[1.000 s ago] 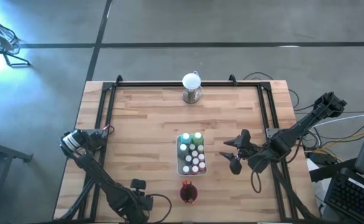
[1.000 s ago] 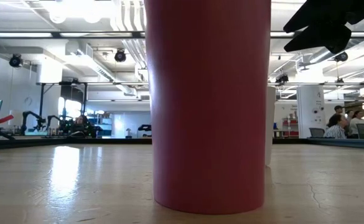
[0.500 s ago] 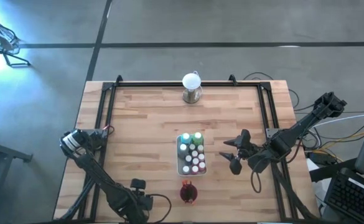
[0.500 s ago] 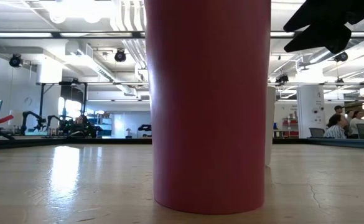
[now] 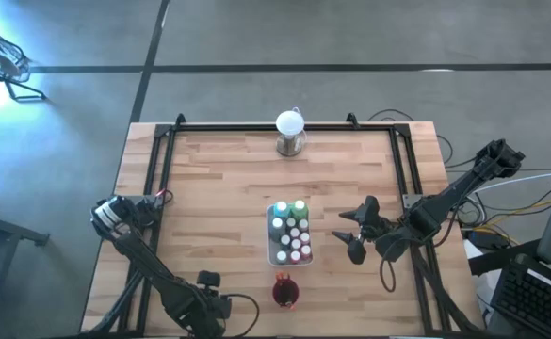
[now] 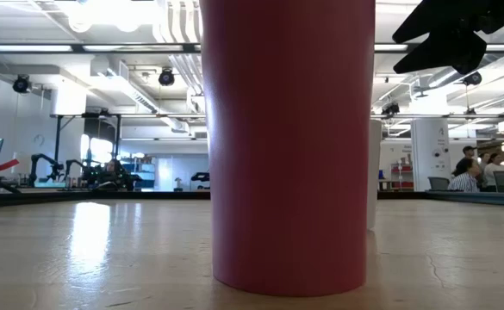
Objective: Pick & Place Paint Supplies
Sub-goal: Put the purple paint bottle into the white bin
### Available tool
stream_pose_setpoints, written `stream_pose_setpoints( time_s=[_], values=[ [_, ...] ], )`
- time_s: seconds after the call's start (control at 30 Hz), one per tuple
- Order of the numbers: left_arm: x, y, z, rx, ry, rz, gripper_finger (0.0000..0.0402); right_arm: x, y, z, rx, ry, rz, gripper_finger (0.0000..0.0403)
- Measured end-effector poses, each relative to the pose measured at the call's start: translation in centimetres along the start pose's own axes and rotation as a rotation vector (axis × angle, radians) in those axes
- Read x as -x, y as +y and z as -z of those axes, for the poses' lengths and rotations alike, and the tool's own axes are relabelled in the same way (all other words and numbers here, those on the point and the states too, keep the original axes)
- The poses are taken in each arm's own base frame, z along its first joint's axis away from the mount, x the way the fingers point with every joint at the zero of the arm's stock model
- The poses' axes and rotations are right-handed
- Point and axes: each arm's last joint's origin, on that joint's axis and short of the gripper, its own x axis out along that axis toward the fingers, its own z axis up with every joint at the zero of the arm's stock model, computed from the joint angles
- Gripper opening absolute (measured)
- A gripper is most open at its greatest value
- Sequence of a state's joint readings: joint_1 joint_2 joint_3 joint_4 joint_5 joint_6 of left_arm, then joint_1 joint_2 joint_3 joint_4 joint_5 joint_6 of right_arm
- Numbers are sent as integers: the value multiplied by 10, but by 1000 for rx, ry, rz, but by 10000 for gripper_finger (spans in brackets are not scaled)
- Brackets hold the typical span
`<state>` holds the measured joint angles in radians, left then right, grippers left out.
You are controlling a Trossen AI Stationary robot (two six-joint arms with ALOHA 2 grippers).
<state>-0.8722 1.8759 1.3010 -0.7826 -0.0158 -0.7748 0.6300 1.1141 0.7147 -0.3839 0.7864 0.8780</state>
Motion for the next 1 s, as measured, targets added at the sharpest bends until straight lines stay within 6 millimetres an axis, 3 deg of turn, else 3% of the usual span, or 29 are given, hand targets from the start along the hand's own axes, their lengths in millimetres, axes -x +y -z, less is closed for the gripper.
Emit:
stream_pose_setpoints(
  time_s=[0.2, 0.77, 1.0],
  values=[
    [0, 0, 0, -5, 0, 1, 158, 0, 0, 0, 0, 0, 0, 292],
    [0, 2, -2, -6, -1, 1, 158, 0, 0, 0, 14, 0, 0, 245],
    [0, 2, -2, -6, -1, 1, 158, 0, 0, 0, 14, 0, 1, 257]
  ],
)
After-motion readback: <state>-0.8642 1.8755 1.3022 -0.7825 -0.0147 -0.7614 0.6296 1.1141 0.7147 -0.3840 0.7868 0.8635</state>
